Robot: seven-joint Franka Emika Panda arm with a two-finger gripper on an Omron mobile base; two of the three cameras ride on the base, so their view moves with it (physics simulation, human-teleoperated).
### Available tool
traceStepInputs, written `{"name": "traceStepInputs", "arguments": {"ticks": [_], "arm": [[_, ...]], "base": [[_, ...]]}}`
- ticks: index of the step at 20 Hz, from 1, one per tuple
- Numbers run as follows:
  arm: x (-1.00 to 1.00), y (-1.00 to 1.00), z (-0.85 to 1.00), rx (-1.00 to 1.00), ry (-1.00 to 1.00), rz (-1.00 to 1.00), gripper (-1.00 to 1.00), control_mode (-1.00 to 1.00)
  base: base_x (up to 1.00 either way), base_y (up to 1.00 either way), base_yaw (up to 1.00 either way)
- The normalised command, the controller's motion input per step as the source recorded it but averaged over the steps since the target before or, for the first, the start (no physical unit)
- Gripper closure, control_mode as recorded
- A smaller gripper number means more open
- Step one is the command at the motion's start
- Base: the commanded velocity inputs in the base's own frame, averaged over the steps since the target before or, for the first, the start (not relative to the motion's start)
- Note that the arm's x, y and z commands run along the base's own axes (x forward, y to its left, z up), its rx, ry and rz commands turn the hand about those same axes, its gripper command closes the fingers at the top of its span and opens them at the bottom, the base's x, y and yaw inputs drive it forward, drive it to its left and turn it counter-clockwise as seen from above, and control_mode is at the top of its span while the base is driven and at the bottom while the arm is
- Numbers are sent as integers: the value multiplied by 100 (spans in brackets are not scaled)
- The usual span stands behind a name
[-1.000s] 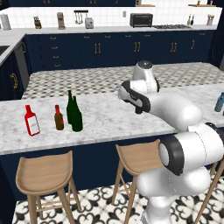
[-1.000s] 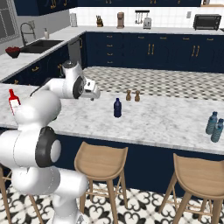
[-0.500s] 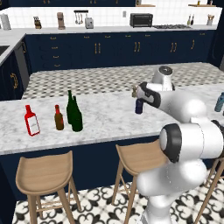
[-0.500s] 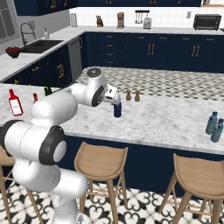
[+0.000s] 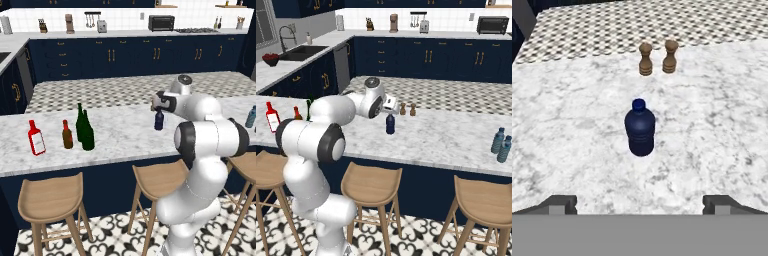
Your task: Move the plastic bottles in the middle to the plastics group, and the glass bottles in the middle to the glass group.
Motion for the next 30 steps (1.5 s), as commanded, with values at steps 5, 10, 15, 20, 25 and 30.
{"name": "traceStepInputs", "arguments": {"ticks": [5, 10, 15, 20, 25, 30], "arm": [[29, 0, -38, 0, 0, 0, -100, -100], [22, -1, -35, 0, 0, 0, -100, -100], [22, 0, -2, -3, 0, 3, -100, -100], [32, 0, -1, -2, 0, 5, -100, -100], [19, 0, -7, 0, 6, 7, -100, -100], [3, -14, -18, 0, 17, 8, -100, -100]], "base": [[0, 0, 0], [0, 0, 0], [0, 0, 0], [0, 0, 0], [0, 0, 0], [0, 0, 0]]}}
